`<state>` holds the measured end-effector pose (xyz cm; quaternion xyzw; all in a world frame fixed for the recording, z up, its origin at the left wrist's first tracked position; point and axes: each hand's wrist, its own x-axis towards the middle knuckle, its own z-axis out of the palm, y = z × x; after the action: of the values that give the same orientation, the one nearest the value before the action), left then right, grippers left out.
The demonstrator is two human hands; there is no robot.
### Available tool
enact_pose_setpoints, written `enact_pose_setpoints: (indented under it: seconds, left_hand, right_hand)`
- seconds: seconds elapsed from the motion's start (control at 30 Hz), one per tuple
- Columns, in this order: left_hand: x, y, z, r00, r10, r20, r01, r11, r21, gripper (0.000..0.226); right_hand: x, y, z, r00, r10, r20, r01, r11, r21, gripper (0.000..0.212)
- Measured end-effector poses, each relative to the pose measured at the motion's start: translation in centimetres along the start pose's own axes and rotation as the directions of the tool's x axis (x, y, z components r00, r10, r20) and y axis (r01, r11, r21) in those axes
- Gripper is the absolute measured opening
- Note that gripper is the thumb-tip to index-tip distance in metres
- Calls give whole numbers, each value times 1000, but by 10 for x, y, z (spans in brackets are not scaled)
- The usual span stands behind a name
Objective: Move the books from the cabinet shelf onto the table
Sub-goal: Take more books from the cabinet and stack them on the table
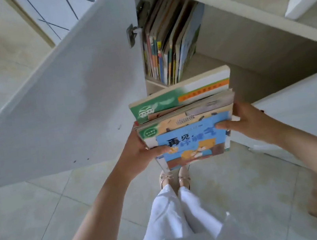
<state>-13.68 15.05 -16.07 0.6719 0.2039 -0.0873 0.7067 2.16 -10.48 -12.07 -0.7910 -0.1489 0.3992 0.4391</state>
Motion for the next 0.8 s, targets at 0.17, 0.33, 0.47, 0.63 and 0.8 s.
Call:
enact_pose_setpoints:
  seconds: [0.17, 0.33, 0.47, 0.63, 0.8]
  left_hand:
    - [-63, 35, -1, 980, -74, -187, 39, 981, -188, 57]
    - [-105, 52, 12, 905, -165, -392, 25, 941, -338, 29]
    - [-130, 63, 28, 862, -239, -448, -6, 877, -480, 20]
    - [-155, 65, 49, 802, -309, -512, -43, 824, -564, 28]
    - [-183, 58, 80, 696, -359, -622, -138, 783, -607, 45]
  right_hand:
    - [-39, -42, 20, 1000, -14, -8, 15, 999, 33, 59]
    - [-69, -70, 47, 997, -17, -81, 33, 977, 212, 35]
    - [-85, -82, 63, 995, -9, -98, 37, 956, 293, 22]
    - [-95, -89, 71, 996, -17, -90, 43, 952, 303, 19]
    - [-104, -89, 65, 994, -95, 59, 82, 978, 190, 27]
